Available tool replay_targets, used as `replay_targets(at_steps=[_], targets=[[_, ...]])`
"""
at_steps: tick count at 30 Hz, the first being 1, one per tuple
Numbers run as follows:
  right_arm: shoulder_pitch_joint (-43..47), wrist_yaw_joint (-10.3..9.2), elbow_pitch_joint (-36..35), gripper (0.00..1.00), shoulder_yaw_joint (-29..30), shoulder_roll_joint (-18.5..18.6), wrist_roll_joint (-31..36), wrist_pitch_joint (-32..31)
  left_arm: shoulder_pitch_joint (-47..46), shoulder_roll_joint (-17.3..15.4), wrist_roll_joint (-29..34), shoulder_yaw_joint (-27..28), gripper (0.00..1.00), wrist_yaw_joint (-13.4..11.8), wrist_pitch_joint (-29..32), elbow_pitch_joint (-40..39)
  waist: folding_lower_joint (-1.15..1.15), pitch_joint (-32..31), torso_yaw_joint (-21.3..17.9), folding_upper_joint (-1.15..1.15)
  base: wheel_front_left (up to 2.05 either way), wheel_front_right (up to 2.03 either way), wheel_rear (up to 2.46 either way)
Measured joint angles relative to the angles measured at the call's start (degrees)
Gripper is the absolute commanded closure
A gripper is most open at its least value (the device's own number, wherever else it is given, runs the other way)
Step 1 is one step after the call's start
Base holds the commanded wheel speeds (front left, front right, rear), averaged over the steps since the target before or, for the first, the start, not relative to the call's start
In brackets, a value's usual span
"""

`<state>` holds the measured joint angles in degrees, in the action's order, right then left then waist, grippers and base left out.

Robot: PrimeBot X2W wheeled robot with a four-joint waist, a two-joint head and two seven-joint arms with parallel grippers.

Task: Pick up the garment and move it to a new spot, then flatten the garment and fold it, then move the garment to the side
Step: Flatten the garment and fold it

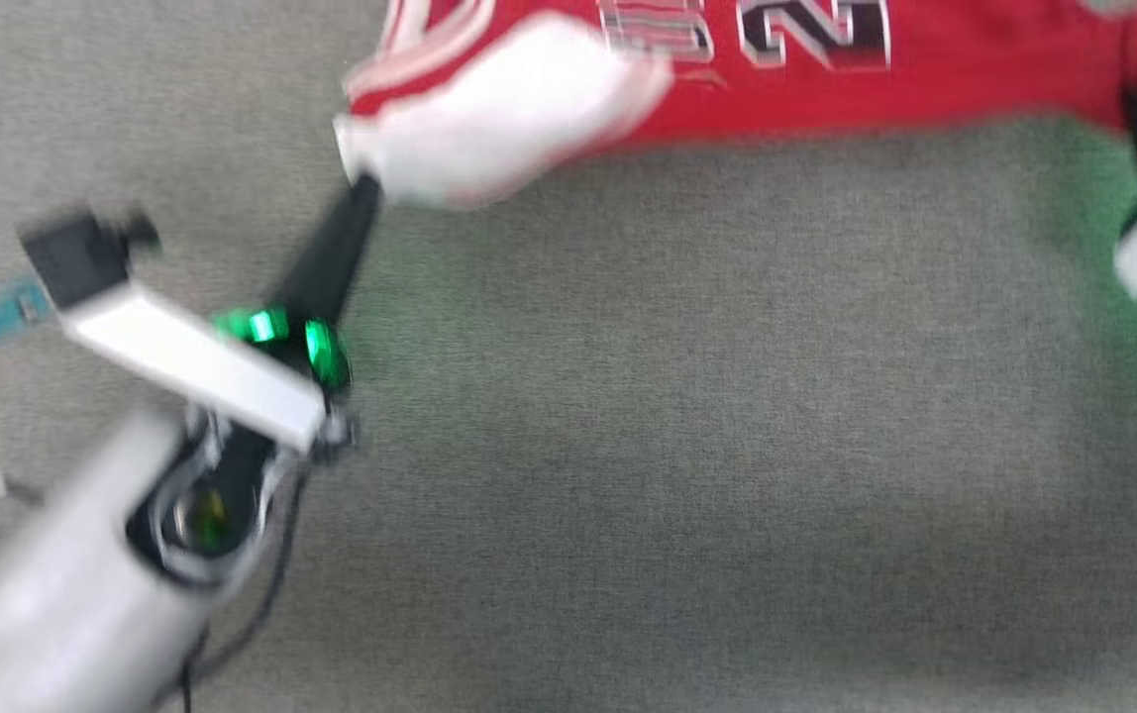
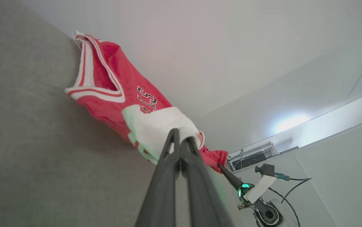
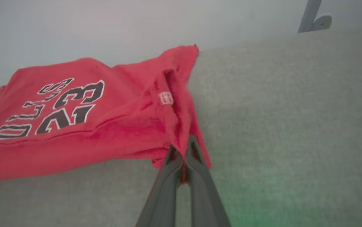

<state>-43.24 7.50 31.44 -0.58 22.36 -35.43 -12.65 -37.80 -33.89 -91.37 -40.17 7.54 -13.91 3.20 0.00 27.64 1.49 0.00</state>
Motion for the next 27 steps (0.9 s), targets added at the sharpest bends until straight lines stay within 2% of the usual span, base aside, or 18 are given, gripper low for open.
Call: replay_targets(at_steps=[7,15,22,27], targets=[[20.0,0.0,-17.2,1.0,5.1,1.4,-4.5,-5.3,15.0,-2.3,3.0,1.2,1.0,0.0,-0.9,-8.2,0.0,-2.8,0.7,0.0,0.0,0.0,0.0],[37.2,0.0,-34.1,1.0,13.3,-2.6,-4.5,-13.9,29.0,-3.0,6.9,5.6,1.0,0.0,-1.1,-16.8,0.0,-4.0,0.7,0.0,0.0,0.0,0.0],[45.3,-0.01,-43.5,1.0,18.0,-7.5,-4.3,-18.8,36.0,-3.3,10.6,6.1,1.0,0.0,-1.1,-21.0,0.0,-3.5,0.9,0.0,0.0,0.0,0.0],[45.5,-0.01,-45.8,1.0,20.0,-9.4,-3.9,-20.1,34.5,-3.7,12.6,6.4,1.0,0.0,-1.1,-22.3,0.0,-3.3,0.8,0.0,0.0,0.0,0.0]])
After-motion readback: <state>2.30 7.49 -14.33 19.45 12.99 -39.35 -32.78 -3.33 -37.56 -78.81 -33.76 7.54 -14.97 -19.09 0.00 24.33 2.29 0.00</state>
